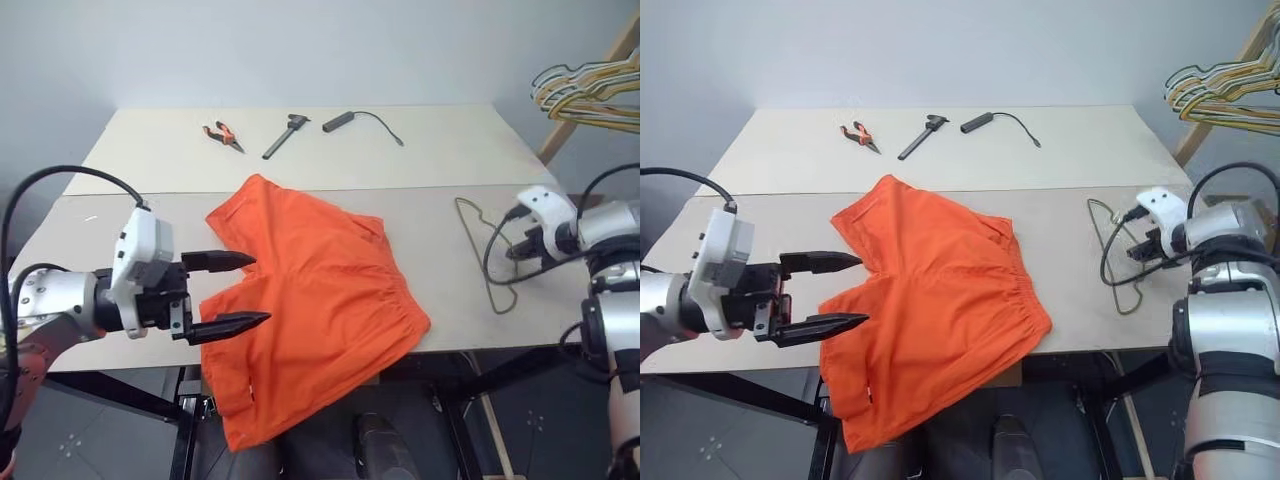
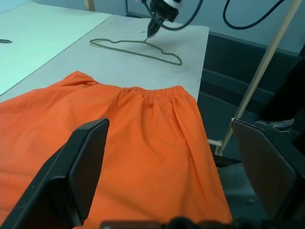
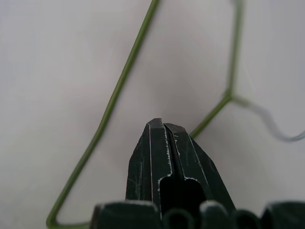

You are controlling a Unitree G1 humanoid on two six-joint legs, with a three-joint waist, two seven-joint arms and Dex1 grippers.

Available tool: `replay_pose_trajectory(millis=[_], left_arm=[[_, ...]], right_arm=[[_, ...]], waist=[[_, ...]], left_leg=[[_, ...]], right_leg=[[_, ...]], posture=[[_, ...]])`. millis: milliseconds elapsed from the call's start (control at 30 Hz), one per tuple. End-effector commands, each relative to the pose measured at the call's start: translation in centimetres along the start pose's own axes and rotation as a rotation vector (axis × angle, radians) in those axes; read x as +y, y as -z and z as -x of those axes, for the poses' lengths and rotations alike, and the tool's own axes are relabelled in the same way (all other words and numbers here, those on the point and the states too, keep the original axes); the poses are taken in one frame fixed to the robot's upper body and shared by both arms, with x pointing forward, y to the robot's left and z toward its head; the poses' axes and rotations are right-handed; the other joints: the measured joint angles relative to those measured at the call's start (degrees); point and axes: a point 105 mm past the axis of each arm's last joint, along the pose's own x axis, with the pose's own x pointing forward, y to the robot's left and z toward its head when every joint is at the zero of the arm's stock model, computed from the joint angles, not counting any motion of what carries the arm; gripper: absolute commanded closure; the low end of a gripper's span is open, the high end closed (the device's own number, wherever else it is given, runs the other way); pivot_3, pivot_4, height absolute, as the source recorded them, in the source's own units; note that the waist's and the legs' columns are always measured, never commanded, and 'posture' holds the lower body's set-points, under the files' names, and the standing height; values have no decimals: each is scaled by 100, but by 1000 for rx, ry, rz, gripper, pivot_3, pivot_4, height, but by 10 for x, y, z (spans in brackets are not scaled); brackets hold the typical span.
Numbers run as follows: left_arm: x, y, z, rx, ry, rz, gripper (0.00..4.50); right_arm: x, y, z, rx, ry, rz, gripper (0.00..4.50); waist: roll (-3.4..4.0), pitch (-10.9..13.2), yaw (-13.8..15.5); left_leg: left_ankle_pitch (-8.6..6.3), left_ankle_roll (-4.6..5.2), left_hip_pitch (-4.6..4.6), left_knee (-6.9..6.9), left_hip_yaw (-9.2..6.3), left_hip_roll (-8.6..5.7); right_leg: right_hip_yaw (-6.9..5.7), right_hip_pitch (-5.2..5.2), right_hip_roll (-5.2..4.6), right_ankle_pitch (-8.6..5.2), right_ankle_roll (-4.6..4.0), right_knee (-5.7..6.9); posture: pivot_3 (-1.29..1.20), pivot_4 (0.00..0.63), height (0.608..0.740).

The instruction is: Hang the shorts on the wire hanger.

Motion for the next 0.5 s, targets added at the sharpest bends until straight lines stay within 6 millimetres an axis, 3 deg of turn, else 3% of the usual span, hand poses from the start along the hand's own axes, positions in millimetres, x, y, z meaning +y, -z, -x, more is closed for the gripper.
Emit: replay_pose_trajectory(millis=[33,300,433,500], left_arm=[[-2,-8,2,-13,6,-47,61],[-7,-4,5,-5,5,-38,61],[-10,-4,5,-8,6,-36,61],[-11,-3,6,-8,6,-35,61]], right_arm=[[-1,-4,17,-34,-54,41,4438],[24,15,27,-58,-150,60,4438],[36,15,40,-110,-173,56,4438],[44,16,46,-121,-195,75,4056]], waist=[[0,0,2],[0,0,7],[0,0,46],[0,0,65]], left_leg=[[0,0,0,1,0,0],[0,-2,10,1,2,4],[-22,-47,8,5,1,4],[-23,-48,7,8,1,5]], right_leg=[[0,0,0,0,0,2],[0,0,1,-1,-1,9],[-1,-3,0,-1,-2,14],[-1,-3,-1,-1,-2,14]], posture=[[-18,115,740],[-15,122,740],[-13,123,740],[-13,125,740]])
